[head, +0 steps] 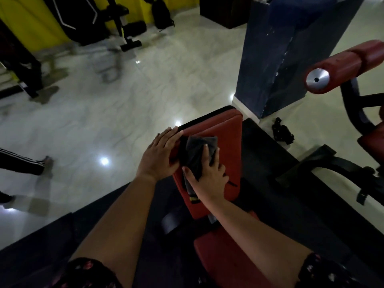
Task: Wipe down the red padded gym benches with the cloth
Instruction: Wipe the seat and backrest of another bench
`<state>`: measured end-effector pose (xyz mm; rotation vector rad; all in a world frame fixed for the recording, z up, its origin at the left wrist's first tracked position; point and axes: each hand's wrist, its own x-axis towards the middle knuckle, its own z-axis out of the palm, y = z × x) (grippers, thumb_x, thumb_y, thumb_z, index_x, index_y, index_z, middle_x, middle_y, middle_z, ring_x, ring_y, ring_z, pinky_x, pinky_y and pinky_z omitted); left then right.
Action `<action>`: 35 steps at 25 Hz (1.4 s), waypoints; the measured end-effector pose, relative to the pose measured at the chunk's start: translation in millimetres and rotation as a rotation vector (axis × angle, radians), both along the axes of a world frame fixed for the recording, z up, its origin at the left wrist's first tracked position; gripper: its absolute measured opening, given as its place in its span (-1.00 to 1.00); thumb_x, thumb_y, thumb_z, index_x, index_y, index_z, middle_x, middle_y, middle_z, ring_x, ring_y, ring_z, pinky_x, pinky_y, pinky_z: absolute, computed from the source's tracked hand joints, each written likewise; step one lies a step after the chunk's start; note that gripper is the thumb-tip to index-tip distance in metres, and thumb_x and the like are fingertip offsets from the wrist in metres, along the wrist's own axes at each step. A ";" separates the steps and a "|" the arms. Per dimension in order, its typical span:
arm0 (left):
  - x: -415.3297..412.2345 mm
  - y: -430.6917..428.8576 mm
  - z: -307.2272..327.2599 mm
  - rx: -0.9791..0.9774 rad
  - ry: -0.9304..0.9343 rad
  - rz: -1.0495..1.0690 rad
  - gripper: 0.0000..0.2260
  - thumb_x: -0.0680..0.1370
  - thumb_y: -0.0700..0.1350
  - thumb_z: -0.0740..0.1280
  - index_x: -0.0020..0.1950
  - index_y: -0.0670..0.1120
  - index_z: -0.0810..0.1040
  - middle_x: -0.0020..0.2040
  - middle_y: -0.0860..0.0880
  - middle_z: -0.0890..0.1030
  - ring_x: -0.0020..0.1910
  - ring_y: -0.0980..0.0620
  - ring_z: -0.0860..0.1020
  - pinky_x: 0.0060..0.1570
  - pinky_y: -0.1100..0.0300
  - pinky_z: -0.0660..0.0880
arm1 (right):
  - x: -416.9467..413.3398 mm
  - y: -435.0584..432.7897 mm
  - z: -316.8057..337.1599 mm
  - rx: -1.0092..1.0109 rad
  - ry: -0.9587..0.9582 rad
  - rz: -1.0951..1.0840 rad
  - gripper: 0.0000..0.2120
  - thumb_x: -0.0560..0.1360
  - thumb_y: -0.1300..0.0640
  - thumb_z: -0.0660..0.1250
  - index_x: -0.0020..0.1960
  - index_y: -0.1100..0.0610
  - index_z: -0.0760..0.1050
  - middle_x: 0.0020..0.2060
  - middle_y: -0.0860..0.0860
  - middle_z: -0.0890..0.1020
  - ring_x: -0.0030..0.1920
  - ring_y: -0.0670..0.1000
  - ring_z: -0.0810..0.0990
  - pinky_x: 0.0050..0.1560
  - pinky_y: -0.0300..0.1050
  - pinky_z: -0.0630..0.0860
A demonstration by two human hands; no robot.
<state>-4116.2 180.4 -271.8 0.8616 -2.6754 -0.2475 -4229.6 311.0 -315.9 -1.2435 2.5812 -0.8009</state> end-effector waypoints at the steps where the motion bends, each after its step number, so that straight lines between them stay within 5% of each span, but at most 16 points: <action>1: -0.7 0.0 -2.2 -0.007 0.030 0.002 -0.30 0.41 0.11 0.19 0.56 0.01 0.21 0.55 -0.03 0.26 0.54 -0.04 0.18 0.49 -0.04 0.21 | -6.5 -1.1 -1.1 -0.048 0.064 -0.007 -0.16 0.38 -0.49 0.01 0.55 -0.14 -0.06 0.46 0.23 0.31 0.21 0.33 0.45 0.06 0.29 0.43; 3: -1.9 -2.7 -9.2 -0.025 0.090 0.002 -0.29 0.40 0.09 0.23 0.56 0.02 0.22 0.54 -0.01 0.28 0.54 -0.03 0.18 0.48 -0.06 0.23 | -21.2 -2.7 -2.7 -0.164 0.174 -0.014 -0.19 0.35 -0.36 0.15 0.52 -0.11 0.04 0.20 0.22 0.54 0.12 0.31 0.51 0.05 0.35 0.41; 5: -3.7 -3.3 -18.8 -0.056 0.143 0.002 -0.29 0.39 0.06 0.26 0.55 -0.01 0.24 0.53 -0.02 0.30 0.54 -0.05 0.20 0.49 -0.07 0.23 | -29.8 -1.9 -1.8 -0.258 0.200 -0.023 -0.19 0.33 -0.22 0.22 0.52 -0.14 0.03 0.09 0.17 0.57 0.12 0.25 0.53 0.14 0.43 0.33; 10: -5.2 -5.6 -22.8 -0.159 0.160 -0.009 -0.27 0.40 0.09 0.27 0.56 -0.05 0.23 0.52 -0.04 0.32 0.53 -0.03 0.20 0.47 0.07 0.19 | -51.2 -10.6 12.1 -0.450 0.235 -0.040 -0.19 0.37 -0.09 0.27 0.56 -0.18 0.03 0.29 0.21 0.44 0.23 0.22 0.43 0.24 0.50 0.14; 13: -1.4 -10.4 -26.4 -0.242 0.104 -0.046 -0.27 0.43 0.12 0.26 0.57 -0.03 0.17 0.54 -0.06 0.28 0.54 -0.06 0.19 0.43 0.08 0.18 | -67.5 -21.1 -3.9 -0.367 0.411 -0.012 -0.24 0.40 -0.13 0.18 0.56 -0.20 0.00 0.43 0.20 0.28 0.34 0.25 0.28 0.25 0.53 0.09; 16: -3.7 -13.0 -31.4 -0.322 0.153 -0.032 -0.28 0.42 0.14 0.27 0.56 -0.04 0.21 0.51 -0.08 0.32 0.49 -0.07 0.26 0.40 0.09 0.22 | -76.9 -32.7 -21.5 -0.502 0.537 0.010 -0.21 0.39 -0.13 0.14 0.58 -0.10 -0.01 0.48 0.13 0.23 0.37 0.26 0.23 0.25 0.57 0.05; 22: 4.9 -6.3 -27.8 -0.429 0.091 0.040 -0.27 0.50 0.14 0.34 0.59 -0.05 0.15 0.55 -0.08 0.27 0.55 -0.01 0.18 0.45 0.12 0.21 | -79.4 -41.6 -42.4 -0.674 0.599 0.113 -0.22 0.51 -0.41 0.05 0.59 -0.06 -0.05 0.53 0.14 0.20 0.33 0.35 0.34 0.14 0.43 0.36; 27: 3.1 5.5 -25.7 -0.375 0.071 0.115 -0.25 0.47 0.14 0.41 0.58 -0.02 0.17 0.52 -0.10 0.31 0.54 0.00 0.20 0.41 0.17 0.23 | -80.3 -40.4 -40.8 -0.663 0.631 0.170 -0.35 0.55 -0.19 0.12 0.58 -0.14 -0.01 0.51 0.16 0.23 0.25 0.36 0.40 -0.01 0.28 0.43; 31: 1.5 8.6 -17.7 -0.299 0.122 0.107 -0.11 0.42 0.14 0.51 0.58 -0.09 0.12 0.41 0.01 0.45 0.35 0.15 0.42 0.27 0.44 0.31 | -69.6 -41.6 -26.7 -0.625 0.732 0.317 -0.35 0.49 -0.08 0.28 0.53 -0.17 0.16 0.49 0.18 0.26 0.22 0.40 0.41 0.00 0.27 0.41; 35: 5.2 2.5 -15.0 -0.261 0.127 0.130 0.00 0.36 0.08 0.56 0.60 -0.05 0.01 0.45 -0.06 0.44 0.38 0.09 0.44 0.29 0.35 0.37 | -49.5 -42.9 -25.6 -0.612 0.781 0.331 -0.50 0.52 -0.01 0.26 0.45 -0.17 0.33 0.46 0.17 0.33 0.13 0.37 0.48 -0.06 0.17 0.44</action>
